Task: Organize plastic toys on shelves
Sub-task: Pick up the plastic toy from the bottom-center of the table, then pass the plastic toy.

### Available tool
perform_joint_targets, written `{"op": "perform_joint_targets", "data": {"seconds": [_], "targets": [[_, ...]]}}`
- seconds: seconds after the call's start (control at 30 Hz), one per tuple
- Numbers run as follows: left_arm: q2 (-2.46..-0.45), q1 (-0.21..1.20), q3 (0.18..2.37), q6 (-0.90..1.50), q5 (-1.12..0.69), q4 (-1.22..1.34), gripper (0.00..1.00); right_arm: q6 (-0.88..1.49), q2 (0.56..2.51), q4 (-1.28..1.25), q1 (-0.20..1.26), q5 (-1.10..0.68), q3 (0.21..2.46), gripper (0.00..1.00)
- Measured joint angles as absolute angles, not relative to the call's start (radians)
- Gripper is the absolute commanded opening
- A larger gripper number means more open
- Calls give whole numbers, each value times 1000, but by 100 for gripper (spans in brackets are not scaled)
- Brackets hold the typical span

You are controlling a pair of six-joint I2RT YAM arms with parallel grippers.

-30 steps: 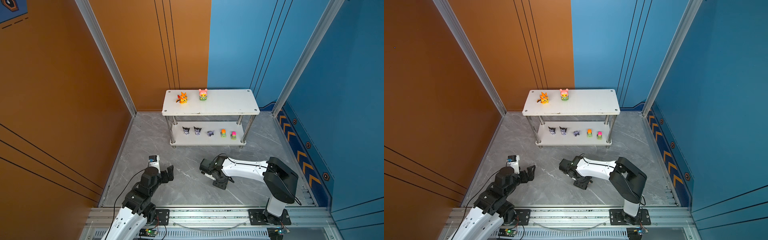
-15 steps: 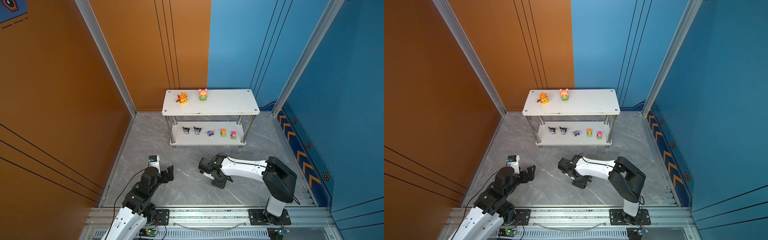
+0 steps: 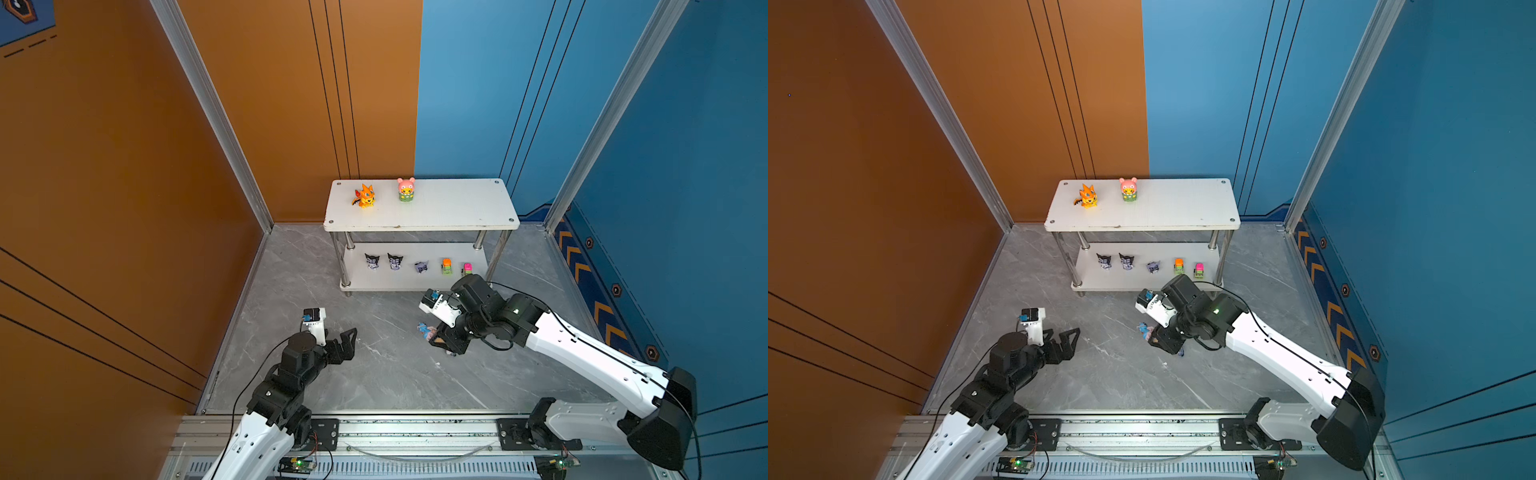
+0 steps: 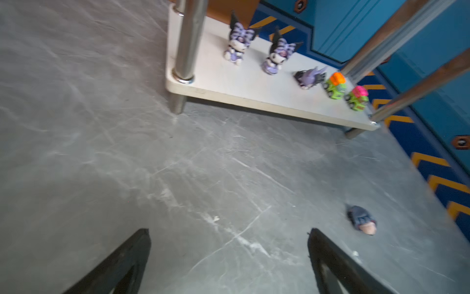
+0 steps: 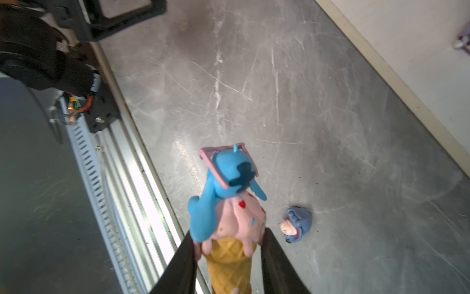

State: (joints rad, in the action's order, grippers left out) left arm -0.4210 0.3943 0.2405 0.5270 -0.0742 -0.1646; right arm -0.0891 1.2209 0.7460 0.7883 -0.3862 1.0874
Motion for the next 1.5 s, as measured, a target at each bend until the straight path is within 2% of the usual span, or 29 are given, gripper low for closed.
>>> {"op": "perform_joint_targets", "data": {"seconds": [0.13, 0.3, 0.5, 0.87, 1.07, 1.13, 1.27, 1.5], "targets": [[-585, 403, 253, 645, -262, 54, 98, -83, 1150, 656, 777, -461, 1014, 30], [-726, 488, 381, 737, -391, 187, 98, -74, 1093, 522, 778, -461, 945, 30], [-783, 598, 471, 833, -413, 322, 98, -75, 1083, 388, 816, -370, 921, 29], [-910, 696, 517, 842, -401, 354, 99, -79, 1088, 262, 821, -336, 917, 29], [-963, 714, 557, 827, -393, 355, 88, -79, 1093, 250, 827, -336, 917, 29], [-975, 715, 574, 819, -393, 355, 80, -79, 1093, 249, 827, -336, 916, 29], [-994, 719, 594, 800, -393, 355, 70, -79, 1093, 244, 827, -336, 905, 30], [-1005, 729, 598, 774, -390, 352, 58, -79, 1093, 237, 827, -336, 900, 29]]}}
